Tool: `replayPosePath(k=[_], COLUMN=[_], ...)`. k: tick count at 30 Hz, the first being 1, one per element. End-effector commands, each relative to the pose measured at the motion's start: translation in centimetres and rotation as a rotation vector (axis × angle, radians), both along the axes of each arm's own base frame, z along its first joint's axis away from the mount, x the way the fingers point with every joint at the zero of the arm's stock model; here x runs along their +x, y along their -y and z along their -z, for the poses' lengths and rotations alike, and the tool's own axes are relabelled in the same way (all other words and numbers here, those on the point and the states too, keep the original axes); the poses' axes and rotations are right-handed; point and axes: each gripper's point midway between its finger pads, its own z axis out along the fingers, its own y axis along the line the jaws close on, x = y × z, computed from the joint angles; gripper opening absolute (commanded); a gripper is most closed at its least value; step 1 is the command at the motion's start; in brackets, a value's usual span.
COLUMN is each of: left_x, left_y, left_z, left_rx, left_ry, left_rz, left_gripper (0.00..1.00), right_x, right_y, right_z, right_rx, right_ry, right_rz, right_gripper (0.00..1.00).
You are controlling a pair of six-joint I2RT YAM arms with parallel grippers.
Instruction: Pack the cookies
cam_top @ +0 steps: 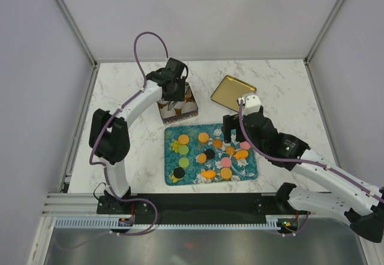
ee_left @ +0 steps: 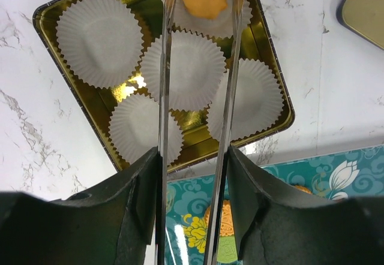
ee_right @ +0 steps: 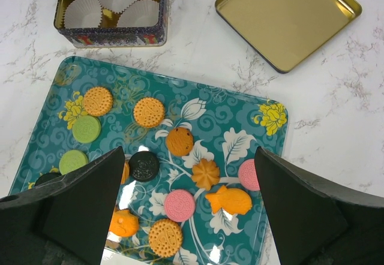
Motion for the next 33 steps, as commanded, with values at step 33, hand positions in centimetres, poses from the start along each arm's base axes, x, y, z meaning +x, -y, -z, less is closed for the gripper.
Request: replayPosePath(k=[33], left_x=[-20.6], left_y=[4.7], left_z=[-4.7], left_rx=[-0.148], left_ry=[0.037], left_rz=[0.327], left_gripper=[0.55], right_x=[2.2], right_y=[1.8], right_z=[-1.7], right_rx=[0.002], right_ry=[0.034], right_rz=[0.107], right_gripper=[0.98])
